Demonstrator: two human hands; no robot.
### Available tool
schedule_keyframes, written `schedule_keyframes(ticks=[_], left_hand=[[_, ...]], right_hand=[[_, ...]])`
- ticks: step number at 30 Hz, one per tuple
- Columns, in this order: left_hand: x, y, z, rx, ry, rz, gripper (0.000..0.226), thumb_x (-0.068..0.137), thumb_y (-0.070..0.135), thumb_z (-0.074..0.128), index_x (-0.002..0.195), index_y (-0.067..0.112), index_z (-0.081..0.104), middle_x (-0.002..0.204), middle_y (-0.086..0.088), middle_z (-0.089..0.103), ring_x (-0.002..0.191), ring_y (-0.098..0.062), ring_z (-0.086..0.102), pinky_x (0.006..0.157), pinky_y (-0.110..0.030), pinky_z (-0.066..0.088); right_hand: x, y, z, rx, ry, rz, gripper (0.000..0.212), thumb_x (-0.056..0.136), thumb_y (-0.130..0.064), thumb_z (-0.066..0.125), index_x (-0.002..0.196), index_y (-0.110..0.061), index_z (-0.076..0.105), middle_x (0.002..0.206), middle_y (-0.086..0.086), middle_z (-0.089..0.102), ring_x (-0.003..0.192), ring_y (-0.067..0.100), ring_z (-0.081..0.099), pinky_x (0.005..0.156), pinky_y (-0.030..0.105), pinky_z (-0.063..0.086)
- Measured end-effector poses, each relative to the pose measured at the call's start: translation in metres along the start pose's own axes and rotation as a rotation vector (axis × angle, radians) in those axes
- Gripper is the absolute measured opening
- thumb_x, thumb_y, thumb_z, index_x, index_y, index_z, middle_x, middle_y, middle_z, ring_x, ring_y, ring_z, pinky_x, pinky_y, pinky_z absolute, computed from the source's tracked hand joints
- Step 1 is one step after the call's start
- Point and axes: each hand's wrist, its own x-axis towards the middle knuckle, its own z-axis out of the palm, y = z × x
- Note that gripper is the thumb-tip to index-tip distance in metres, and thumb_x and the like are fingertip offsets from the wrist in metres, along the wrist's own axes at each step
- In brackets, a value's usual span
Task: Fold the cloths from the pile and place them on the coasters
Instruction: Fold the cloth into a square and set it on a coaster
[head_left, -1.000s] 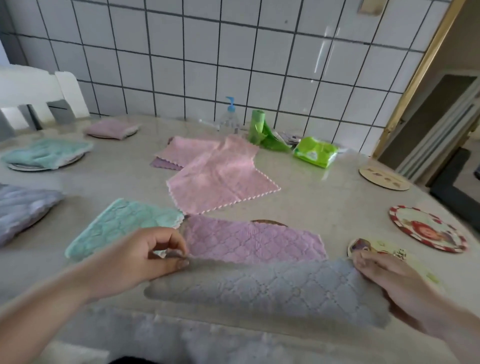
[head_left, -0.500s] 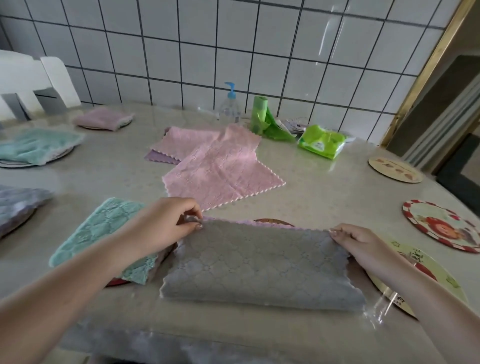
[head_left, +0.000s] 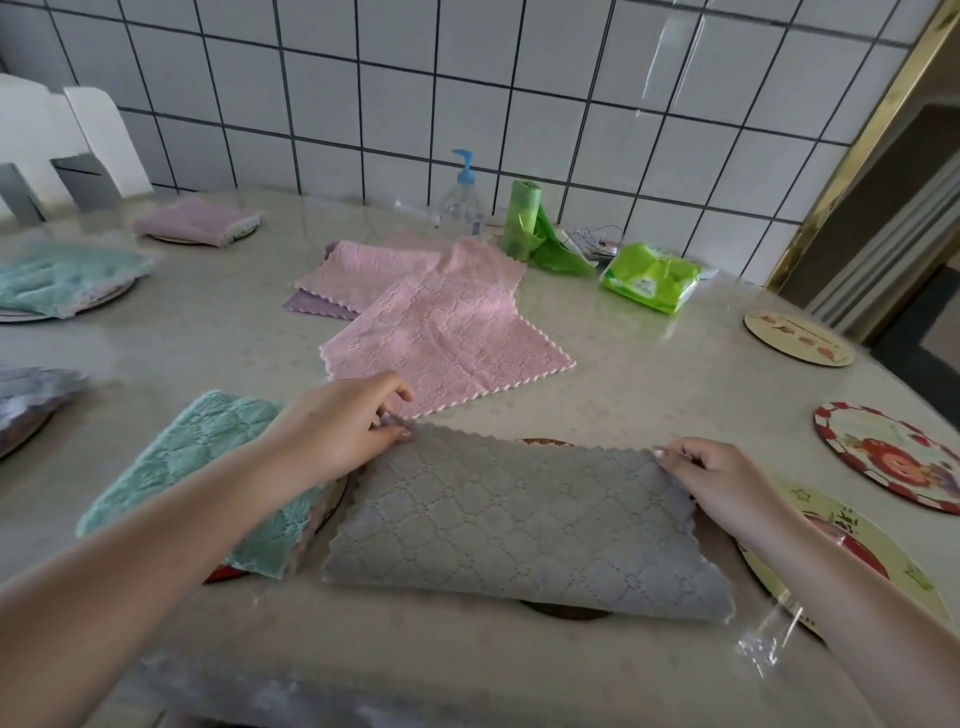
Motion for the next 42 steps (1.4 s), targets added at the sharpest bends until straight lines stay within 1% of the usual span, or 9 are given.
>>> schedule_keyframes(ticks=[8, 12, 18, 22, 24, 28, 34, 38, 42], left_hand=[[0.001, 0.006, 0.004, 0.15, 0.015, -0.007, 0.043, 0.087, 0.037, 0.059, 0.125, 0.024, 0.044, 0.112, 0.001, 0.057, 0.092, -0.017, 0.06, 0.08, -0.035, 0.05], [-0.015, 0.025, 0.002, 0.2, 0.119, 0.104, 0.04, 0.089, 0.034, 0.056, 0.125, 0.021, 0.047, 0.12, 0.002, 0.051, 0.105, -0.015, 0.055, 0.088, -0.027, 0.041], [-0.042, 0.071, 0.035, 0.107, 0.025, 0.296, 0.043, 0.092, 0.039, 0.034, 0.125, 0.022, 0.055, 0.133, 0.006, 0.053, 0.122, -0.014, 0.05, 0.104, -0.03, 0.036], [-0.054, 0.067, 0.057, 0.249, -0.04, 0.241, 0.055, 0.089, 0.05, 0.031, 0.127, 0.019, 0.055, 0.132, 0.002, 0.056, 0.124, -0.015, 0.052, 0.102, -0.036, 0.037], [-0.061, 0.063, 0.056, 0.291, -0.044, 0.186, 0.06, 0.09, 0.055, 0.026, 0.133, 0.021, 0.049, 0.139, 0.0, 0.05, 0.13, -0.016, 0.044, 0.106, -0.038, 0.028], [-0.067, 0.062, 0.049, 0.268, -0.151, 0.098, 0.091, 0.072, 0.075, -0.004, 0.148, 0.026, -0.003, 0.157, 0.005, -0.006, 0.144, -0.014, -0.01, 0.116, -0.037, -0.008], [-0.065, 0.06, 0.05, 0.273, -0.135, 0.0, 0.1, 0.062, 0.079, -0.005, 0.147, 0.026, -0.007, 0.157, 0.005, -0.01, 0.143, -0.018, -0.015, 0.116, -0.038, -0.006], [-0.071, 0.062, 0.042, 0.164, -0.137, 0.158, 0.092, 0.07, 0.082, 0.008, 0.146, 0.03, 0.017, 0.155, 0.008, 0.015, 0.143, -0.015, 0.008, 0.118, -0.039, 0.005], [-0.088, 0.067, 0.045, -0.055, -0.003, 0.494, 0.042, 0.081, 0.059, 0.051, 0.113, 0.033, 0.061, 0.108, 0.012, 0.058, 0.101, -0.01, 0.054, 0.088, -0.034, 0.049]], right_hand=[[0.008, 0.003, 0.006, -0.071, 0.044, 0.022, 0.024, 0.09, -0.033, 0.055, 0.071, -0.021, 0.064, 0.074, 0.003, 0.067, 0.076, 0.021, 0.063, 0.065, 0.031, 0.042], [-0.001, -0.002, 0.002, -0.077, 0.067, 0.051, 0.016, 0.089, -0.034, 0.055, 0.097, -0.022, 0.062, 0.102, -0.002, 0.065, 0.087, 0.014, 0.06, 0.077, 0.035, 0.045], [-0.039, -0.061, 0.043, -0.403, 0.002, -0.373, 0.05, 0.092, -0.043, 0.04, 0.138, -0.023, 0.041, 0.146, -0.004, 0.035, 0.136, 0.012, 0.028, 0.112, 0.029, 0.02], [-0.052, -0.069, 0.079, -0.548, -0.126, -0.447, 0.081, 0.074, -0.061, 0.004, 0.145, -0.029, 0.024, 0.156, -0.005, 0.014, 0.143, 0.011, 0.01, 0.114, 0.028, 0.004], [-0.053, -0.06, 0.078, -0.577, -0.116, -0.448, 0.08, 0.075, -0.069, 0.004, 0.146, -0.034, 0.017, 0.157, -0.008, 0.006, 0.144, 0.007, 0.004, 0.112, 0.023, -0.002], [-0.055, -0.042, 0.064, -0.675, -0.143, -0.386, 0.089, 0.067, -0.078, -0.011, 0.146, -0.039, 0.0, 0.157, -0.009, -0.009, 0.143, 0.005, -0.01, 0.114, 0.026, -0.008], [-0.061, -0.031, 0.048, -0.695, -0.182, -0.302, 0.09, 0.063, -0.077, -0.016, 0.144, -0.038, -0.012, 0.155, -0.01, -0.019, 0.133, -0.002, -0.023, 0.109, 0.023, -0.014], [-0.057, -0.036, 0.046, -0.665, -0.17, -0.319, 0.091, 0.066, -0.081, 0.001, 0.146, -0.038, 0.008, 0.156, -0.011, 0.0, 0.143, 0.007, -0.001, 0.114, 0.026, 0.0], [-0.027, -0.049, 0.041, -0.375, -0.077, -0.335, 0.038, 0.086, -0.045, 0.05, 0.121, -0.033, 0.059, 0.133, -0.017, 0.049, 0.121, 0.002, 0.044, 0.106, 0.036, 0.034]])
